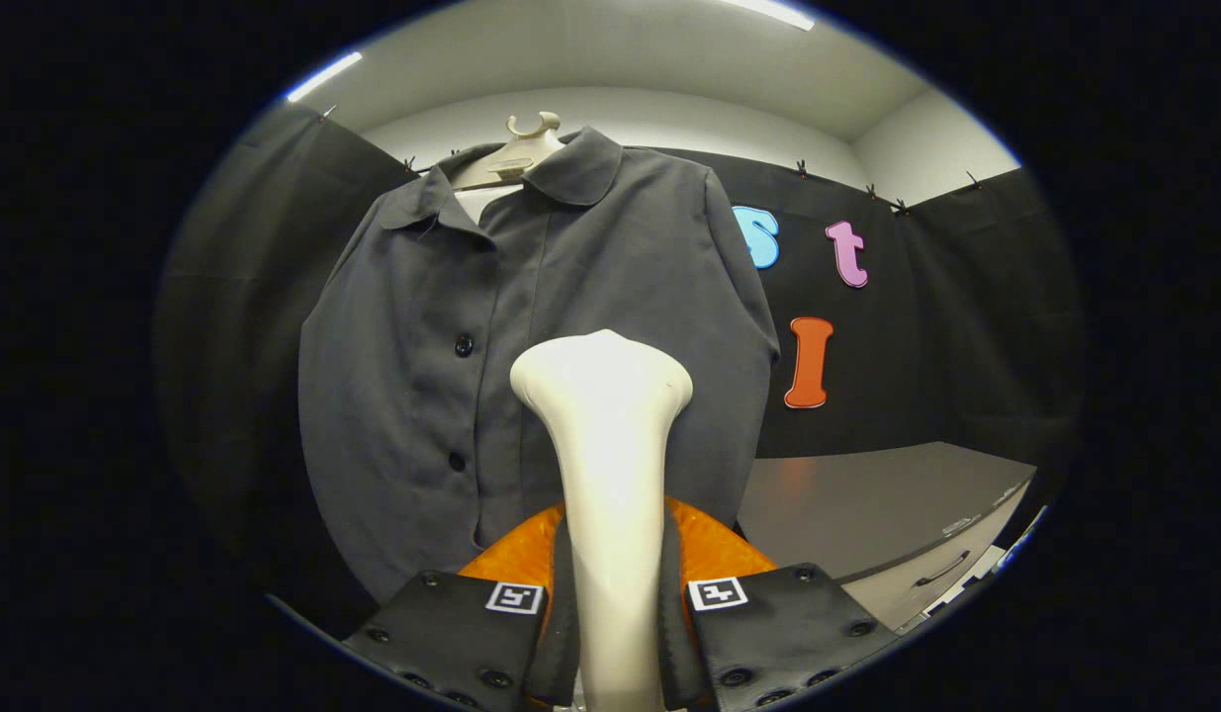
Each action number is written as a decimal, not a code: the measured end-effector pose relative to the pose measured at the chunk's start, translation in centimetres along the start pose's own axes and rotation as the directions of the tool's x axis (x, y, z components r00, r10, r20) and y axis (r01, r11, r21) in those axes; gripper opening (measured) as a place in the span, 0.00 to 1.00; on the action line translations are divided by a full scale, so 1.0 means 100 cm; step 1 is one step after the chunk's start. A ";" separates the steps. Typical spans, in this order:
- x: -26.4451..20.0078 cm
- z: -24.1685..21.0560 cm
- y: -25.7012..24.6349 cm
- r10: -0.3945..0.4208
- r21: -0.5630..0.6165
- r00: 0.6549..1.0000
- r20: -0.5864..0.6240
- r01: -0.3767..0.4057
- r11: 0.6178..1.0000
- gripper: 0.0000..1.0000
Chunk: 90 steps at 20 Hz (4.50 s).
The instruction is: Iron the clothes twice with a garment steamer, once on the left side and once on the right side.
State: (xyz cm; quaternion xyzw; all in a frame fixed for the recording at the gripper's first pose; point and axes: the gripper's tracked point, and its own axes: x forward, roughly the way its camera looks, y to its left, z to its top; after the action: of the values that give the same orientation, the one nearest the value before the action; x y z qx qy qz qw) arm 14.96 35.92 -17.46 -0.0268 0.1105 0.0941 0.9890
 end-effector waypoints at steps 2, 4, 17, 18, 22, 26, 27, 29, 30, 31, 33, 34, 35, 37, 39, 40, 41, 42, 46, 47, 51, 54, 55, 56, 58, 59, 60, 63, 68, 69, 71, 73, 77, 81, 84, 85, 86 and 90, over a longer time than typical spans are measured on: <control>-0.005 -0.014 0.002 0.006 0.006 1.000 -0.025 -0.006 1.000 0.40; -0.008 -0.029 0.005 0.014 0.001 0.999 -0.053 -0.014 1.000 0.40; -0.034 -0.122 0.006 0.030 -0.049 0.973 -0.227 -0.042 0.998 0.40; -0.036 -0.130 0.006 0.031 -0.049 0.969 -0.246 -0.045 0.998 0.40; -0.045 -0.156 0.005 0.031 -0.050 0.956 -0.293 -0.048 0.998 0.40; -0.048 -0.175 0.008 0.039 -0.054 0.938 -0.345 -0.061 0.997 0.40; -0.049 -0.180 0.008 0.038 -0.054 0.933 -0.358 -0.061 0.997 0.40; -0.052 -0.186 0.007 0.032 -0.052 0.928 -0.371 -0.055 0.997 0.40; -0.054 -0.185 0.007 0.030 -0.052 0.927 -0.373 -0.053 0.997 0.40; -0.056 -0.182 0.007 0.029 -0.048 0.930 -0.366 -0.050 0.998 0.40; -0.058 -0.167 0.006 0.026 -0.031 0.947 -0.320 -0.038 0.999 0.40; -0.061 -0.155 0.006 0.028 -0.025 0.956 -0.292 -0.037 0.999 0.40; -0.061 -0.142 0.005 0.032 -0.024 0.964 -0.265 -0.039 0.999 0.40; -0.056 -0.113 0.001 0.031 -0.013 0.977 -0.210 -0.035 0.999 0.40; -0.052 -0.074 0.004 0.041 0.006 0.989 -0.139 -0.041 0.999 0.40; -0.054 -0.057 0.006 0.051 0.010 0.993 -0.106 -0.050 0.999 0.40; -0.054 -0.038 0.011 0.063 0.012 0.995 -0.071 -0.063 0.998 0.40; -0.055 -0.020 0.018 0.078 0.015 0.996 -0.030 -0.078 0.997 0.39; -0.051 0.044 0.056 0.154 0.029 0.984 0.085 -0.157 0.987 0.40; -0.049 0.057 0.069 0.178 0.037 0.979 0.105 -0.182 0.982 0.39; -0.036 0.094 0.124 0.286 0.040 0.945 0.158 -0.296 0.954 0.39; -0.025 0.104 0.159 0.338 0.016 0.928 0.158 -0.344 0.939 0.40; -0.021 0.107 0.169 0.348 0.009 0.925 0.156 -0.354 0.935 0.39; -0.015 0.110 0.176 0.351 0.001 0.923 0.157 -0.355 0.935 0.39; -0.009 0.114 0.188 0.346 -0.019 0.925 0.157 -0.347 0.938 0.39; -0.004 0.112 0.194 0.350 -0.023 0.925 0.149 -0.350 0.936 0.39; -0.001 0.110 0.200 0.357 -0.019 0.924 0.139 -0.358 0.934 0.39; 0.012 0.102 0.206 0.359 -0.011 0.926 0.114 -0.360 0.933 0.39; 0.017 0.088 0.205 0.356 -0.030 0.930 0.096 -0.355 0.935 0.40; 0.016 0.084 0.205 0.360 -0.032 0.928 0.091 -0.359 0.933 0.40; 0.013 0.077 0.204 0.359 -0.041 0.929 0.086 -0.356 0.933 0.39; 0.013 0.066 0.201 0.355 -0.043 0.932 0.072 -0.353 0.935 0.39; 0.008 0.042 0.197 0.351 -0.041 0.936 0.037 -0.349 0.936 0.39; 0.001 0.020 0.193 0.342 -0.048 0.940 0.008 -0.341 0.939 0.39; -0.004 0.000 0.192 0.344 -0.051 0.939 -0.028 -0.345 0.937 0.40; -0.005 -0.008 0.192 0.343 -0.052 0.939 -0.038 -0.345 0.937 0.40; -0.005 -0.015 0.192 0.341 -0.052 0.938 -0.052 -0.344 0.938 0.40; -0.014 -0.044 0.192 0.342 -0.058 0.934 -0.105 -0.349 0.935 0.40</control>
State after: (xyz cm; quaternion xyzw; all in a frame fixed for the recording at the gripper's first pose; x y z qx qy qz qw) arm 9.06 54.14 -22.02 -0.0486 0.1562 0.2694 0.9490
